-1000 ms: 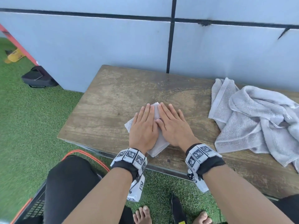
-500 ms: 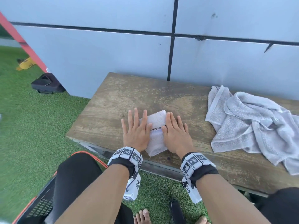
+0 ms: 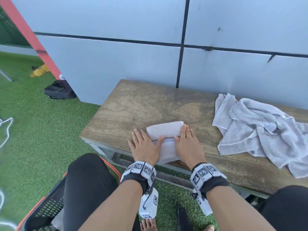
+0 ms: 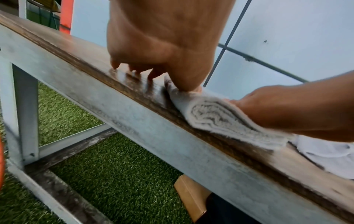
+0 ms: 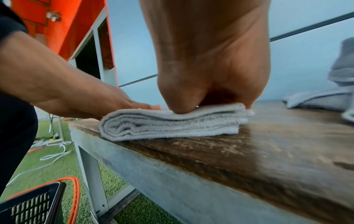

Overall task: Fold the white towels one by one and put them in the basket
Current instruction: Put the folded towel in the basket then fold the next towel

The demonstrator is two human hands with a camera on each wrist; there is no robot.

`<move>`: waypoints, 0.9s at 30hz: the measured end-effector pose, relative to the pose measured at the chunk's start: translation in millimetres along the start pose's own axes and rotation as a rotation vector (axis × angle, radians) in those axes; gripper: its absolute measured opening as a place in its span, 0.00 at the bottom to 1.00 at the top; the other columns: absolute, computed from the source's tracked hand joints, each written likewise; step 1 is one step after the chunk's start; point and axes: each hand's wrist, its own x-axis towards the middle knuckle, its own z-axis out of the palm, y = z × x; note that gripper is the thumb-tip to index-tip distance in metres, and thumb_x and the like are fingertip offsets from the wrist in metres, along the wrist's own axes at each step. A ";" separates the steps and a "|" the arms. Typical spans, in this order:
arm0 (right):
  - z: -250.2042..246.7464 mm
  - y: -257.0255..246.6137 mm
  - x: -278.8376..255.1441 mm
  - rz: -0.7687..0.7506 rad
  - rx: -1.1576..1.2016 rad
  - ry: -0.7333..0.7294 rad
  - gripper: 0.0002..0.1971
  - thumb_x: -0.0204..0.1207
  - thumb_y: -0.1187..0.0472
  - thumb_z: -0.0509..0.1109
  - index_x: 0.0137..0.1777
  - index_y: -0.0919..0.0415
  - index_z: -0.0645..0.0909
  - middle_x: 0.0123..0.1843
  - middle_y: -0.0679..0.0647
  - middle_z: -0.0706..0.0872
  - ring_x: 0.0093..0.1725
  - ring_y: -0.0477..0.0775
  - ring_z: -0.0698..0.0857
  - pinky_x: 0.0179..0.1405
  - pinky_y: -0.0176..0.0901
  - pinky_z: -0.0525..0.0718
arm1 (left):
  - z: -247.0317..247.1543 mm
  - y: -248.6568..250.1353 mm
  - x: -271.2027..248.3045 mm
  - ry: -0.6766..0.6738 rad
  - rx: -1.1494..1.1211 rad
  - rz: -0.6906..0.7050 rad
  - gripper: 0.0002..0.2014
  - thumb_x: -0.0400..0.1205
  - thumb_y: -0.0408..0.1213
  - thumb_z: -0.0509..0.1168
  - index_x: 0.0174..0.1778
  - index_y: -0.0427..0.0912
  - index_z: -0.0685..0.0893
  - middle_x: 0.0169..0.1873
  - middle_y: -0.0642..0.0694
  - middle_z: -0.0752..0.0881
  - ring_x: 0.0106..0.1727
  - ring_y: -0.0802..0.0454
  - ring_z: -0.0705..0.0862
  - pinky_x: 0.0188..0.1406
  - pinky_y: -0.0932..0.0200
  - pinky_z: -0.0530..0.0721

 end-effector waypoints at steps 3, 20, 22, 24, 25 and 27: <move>-4.7 3.0 -6.8 -0.009 0.051 0.014 0.35 0.89 0.43 0.46 0.88 0.63 0.42 0.90 0.57 0.49 0.88 0.56 0.51 0.87 0.52 0.56 | -5.8 4.8 -2.4 0.073 -0.043 0.023 0.41 0.81 0.69 0.58 0.74 0.35 0.73 0.81 0.34 0.65 0.84 0.35 0.59 0.81 0.38 0.61; -101.6 -41.4 -54.9 -0.054 0.877 -0.061 0.15 0.83 0.52 0.62 0.67 0.53 0.79 0.63 0.49 0.85 0.54 0.45 0.84 0.47 0.48 0.79 | -141.9 -4.6 -41.7 -0.164 -1.167 0.188 0.17 0.81 0.38 0.72 0.66 0.51 0.81 0.56 0.51 0.90 0.58 0.49 0.89 0.57 0.48 0.88; -118.1 -69.2 -63.8 -0.158 0.870 -0.043 0.16 0.85 0.58 0.62 0.71 0.54 0.73 0.62 0.44 0.81 0.54 0.38 0.80 0.42 0.44 0.76 | -166.8 -21.7 -49.0 -0.063 -1.243 0.179 0.14 0.81 0.36 0.73 0.61 0.52 0.82 0.55 0.50 0.91 0.57 0.49 0.90 0.58 0.47 0.88; -132.3 -103.9 -71.7 -0.282 0.860 -0.046 0.19 0.85 0.58 0.64 0.74 0.53 0.67 0.62 0.39 0.79 0.57 0.34 0.78 0.46 0.42 0.77 | -191.6 -46.8 -56.9 0.078 -1.320 0.166 0.15 0.78 0.37 0.75 0.60 0.48 0.83 0.56 0.46 0.91 0.59 0.45 0.90 0.61 0.43 0.87; -136.1 -122.9 -73.7 -0.340 0.853 -0.056 0.21 0.85 0.58 0.65 0.75 0.52 0.65 0.63 0.39 0.79 0.58 0.34 0.79 0.49 0.41 0.78 | -202.8 -62.4 -62.3 0.156 -1.356 0.139 0.17 0.76 0.40 0.76 0.60 0.47 0.83 0.57 0.44 0.91 0.60 0.42 0.89 0.63 0.39 0.87; -137.5 -166.5 -78.0 -0.429 0.799 -0.070 0.23 0.85 0.57 0.67 0.75 0.50 0.61 0.63 0.44 0.82 0.55 0.37 0.83 0.49 0.39 0.80 | -218.9 -101.2 -70.8 0.304 -1.390 0.088 0.17 0.74 0.44 0.76 0.57 0.47 0.83 0.56 0.43 0.91 0.59 0.40 0.89 0.62 0.33 0.86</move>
